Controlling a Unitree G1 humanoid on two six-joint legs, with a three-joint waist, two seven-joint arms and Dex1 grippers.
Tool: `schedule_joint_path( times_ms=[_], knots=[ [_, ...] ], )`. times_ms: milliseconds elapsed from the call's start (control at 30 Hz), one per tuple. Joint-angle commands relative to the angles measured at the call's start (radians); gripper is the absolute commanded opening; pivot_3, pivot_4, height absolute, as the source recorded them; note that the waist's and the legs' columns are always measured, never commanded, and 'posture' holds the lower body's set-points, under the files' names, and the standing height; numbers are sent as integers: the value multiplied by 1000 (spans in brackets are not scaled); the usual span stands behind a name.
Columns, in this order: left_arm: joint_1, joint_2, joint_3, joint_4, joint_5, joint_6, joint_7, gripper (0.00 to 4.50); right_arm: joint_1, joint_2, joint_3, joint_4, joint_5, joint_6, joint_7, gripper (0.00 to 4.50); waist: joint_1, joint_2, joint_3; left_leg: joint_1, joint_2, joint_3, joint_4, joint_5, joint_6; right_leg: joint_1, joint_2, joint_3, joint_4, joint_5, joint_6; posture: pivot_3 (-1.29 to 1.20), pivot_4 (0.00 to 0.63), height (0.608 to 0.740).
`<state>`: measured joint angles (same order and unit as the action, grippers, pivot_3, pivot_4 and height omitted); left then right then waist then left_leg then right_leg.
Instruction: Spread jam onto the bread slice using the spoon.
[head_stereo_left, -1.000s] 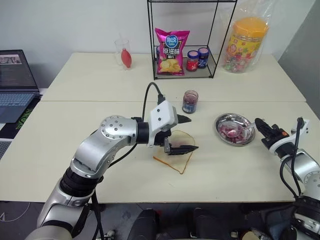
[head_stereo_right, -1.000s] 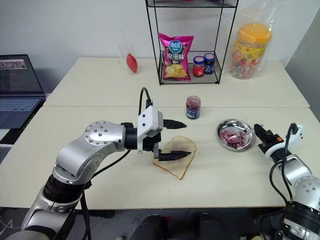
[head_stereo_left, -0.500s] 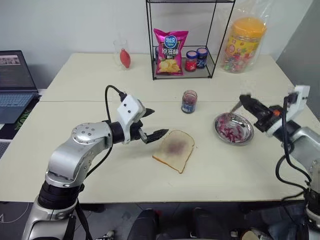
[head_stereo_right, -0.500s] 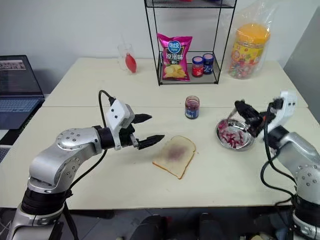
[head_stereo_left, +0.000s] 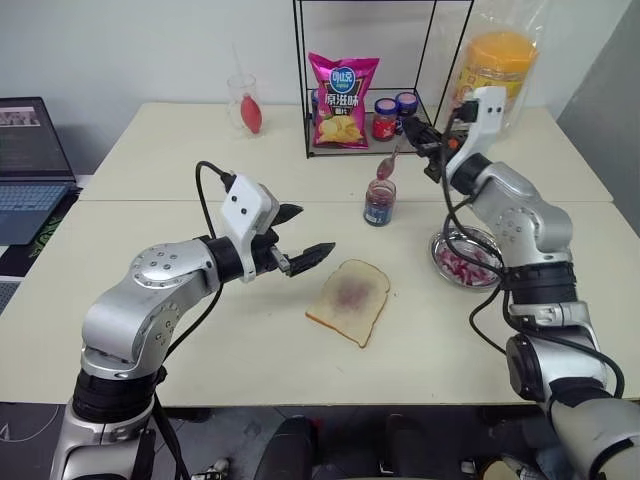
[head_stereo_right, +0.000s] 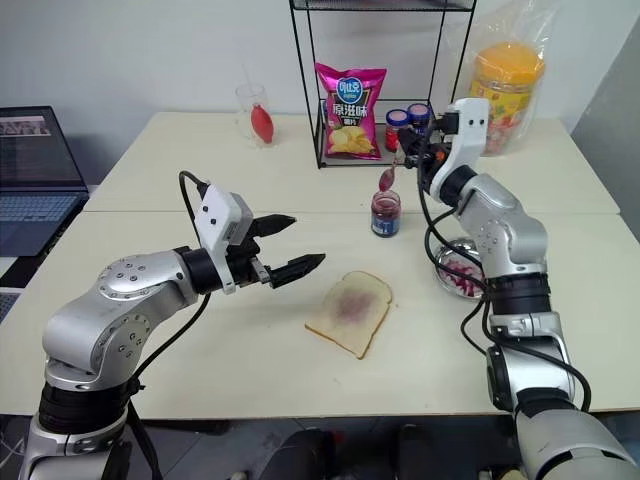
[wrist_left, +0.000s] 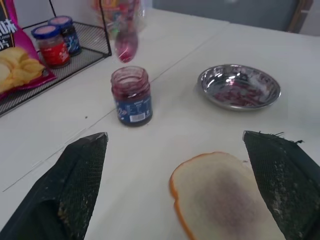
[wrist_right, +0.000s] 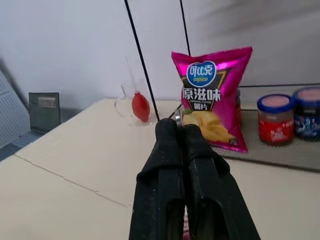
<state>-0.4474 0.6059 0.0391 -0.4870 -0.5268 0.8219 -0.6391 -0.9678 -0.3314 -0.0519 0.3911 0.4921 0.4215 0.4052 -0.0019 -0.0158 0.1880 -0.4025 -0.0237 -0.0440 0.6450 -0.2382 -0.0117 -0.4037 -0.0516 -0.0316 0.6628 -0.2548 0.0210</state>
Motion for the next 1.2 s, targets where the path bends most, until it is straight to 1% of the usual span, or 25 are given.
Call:
schedule_joint_path(
  times_ms=[33,133,333,533,733,933,1200],
  knots=[
    [-37,-7,-10,-39,-11,7,19,4500,-58,15,1,139,-76,-133,63,74,0,0,0,0,0,0,0,0,0,0,0,0,0,0,0,0,150,740],
    [-44,-8,-14,-37,-14,13,24,4500,-73,22,6,198,-115,-174,98,74,-2,0,0,0,0,0,0,0,0,0,0,0,1,0,0,0,150,740],
    [-56,-4,-14,-31,-13,22,24,4500,-72,38,12,232,-171,-218,137,74,-6,0,0,0,0,0,0,0,0,-1,0,1,2,0,0,0,150,740],
    [-64,3,-17,-26,-10,28,19,4500,-67,55,52,276,-266,-294,136,74,-8,0,0,1,1,0,0,0,0,-1,0,1,2,0,0,0,150,740],
    [-44,36,-4,-12,2,27,16,4500,-74,76,69,332,-329,-307,108,74,-11,0,0,1,1,0,0,0,0,-1,0,1,2,0,0,0,150,740],
    [-25,42,-14,-3,14,0,14,4500,-99,104,28,387,-308,-241,82,74,-15,0,0,1,0,2,0,0,-1,-1,0,3,2,0,0,0,150,740],
    [-25,42,-15,10,27,-11,9,4500,-163,140,-126,398,-170,-69,34,74,-16,0,0,2,1,3,0,0,-1,-1,0,4,3,0,0,0,150,740]
  ],
)
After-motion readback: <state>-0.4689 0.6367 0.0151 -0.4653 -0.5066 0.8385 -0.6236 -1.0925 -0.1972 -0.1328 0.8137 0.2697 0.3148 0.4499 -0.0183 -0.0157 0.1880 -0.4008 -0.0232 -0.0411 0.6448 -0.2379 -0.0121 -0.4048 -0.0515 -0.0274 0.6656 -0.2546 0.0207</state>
